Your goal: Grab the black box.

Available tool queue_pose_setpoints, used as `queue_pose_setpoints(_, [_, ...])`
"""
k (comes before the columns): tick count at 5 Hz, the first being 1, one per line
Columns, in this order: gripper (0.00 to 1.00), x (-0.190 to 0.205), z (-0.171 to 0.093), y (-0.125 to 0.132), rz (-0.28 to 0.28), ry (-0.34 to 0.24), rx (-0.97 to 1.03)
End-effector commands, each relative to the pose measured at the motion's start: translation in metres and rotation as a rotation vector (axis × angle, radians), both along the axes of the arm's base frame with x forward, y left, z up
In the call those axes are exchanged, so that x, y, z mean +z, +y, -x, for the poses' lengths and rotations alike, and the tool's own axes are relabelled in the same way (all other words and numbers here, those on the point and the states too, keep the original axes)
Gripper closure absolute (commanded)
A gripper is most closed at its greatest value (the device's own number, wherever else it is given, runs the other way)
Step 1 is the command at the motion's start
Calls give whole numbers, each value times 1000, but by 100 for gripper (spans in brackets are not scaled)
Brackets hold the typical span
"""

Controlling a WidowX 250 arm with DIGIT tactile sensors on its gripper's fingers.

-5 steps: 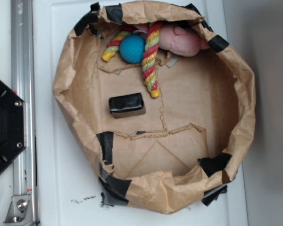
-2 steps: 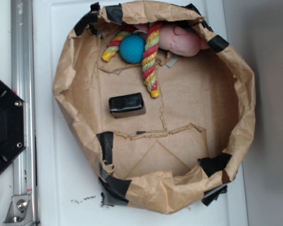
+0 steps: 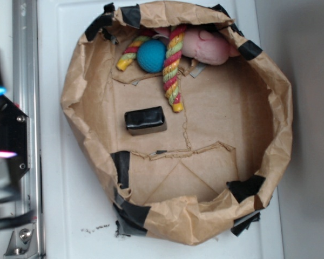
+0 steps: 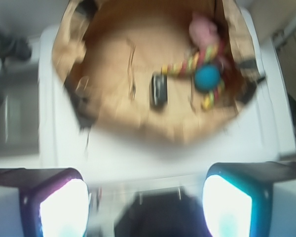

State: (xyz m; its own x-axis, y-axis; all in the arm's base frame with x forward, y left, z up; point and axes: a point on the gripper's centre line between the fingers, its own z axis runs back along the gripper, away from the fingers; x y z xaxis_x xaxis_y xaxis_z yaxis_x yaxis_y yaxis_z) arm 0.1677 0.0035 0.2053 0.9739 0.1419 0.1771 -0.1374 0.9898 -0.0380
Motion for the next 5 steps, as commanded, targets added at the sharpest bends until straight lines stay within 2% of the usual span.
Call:
queue_pose_setpoints(1, [0, -95, -90, 12, -73, 175, 17])
queue_pose_setpoints(2, [0, -130, -64, 16, -140, 313, -73])
queue_pose_setpoints(5, [0, -130, -64, 16, -140, 313, -73])
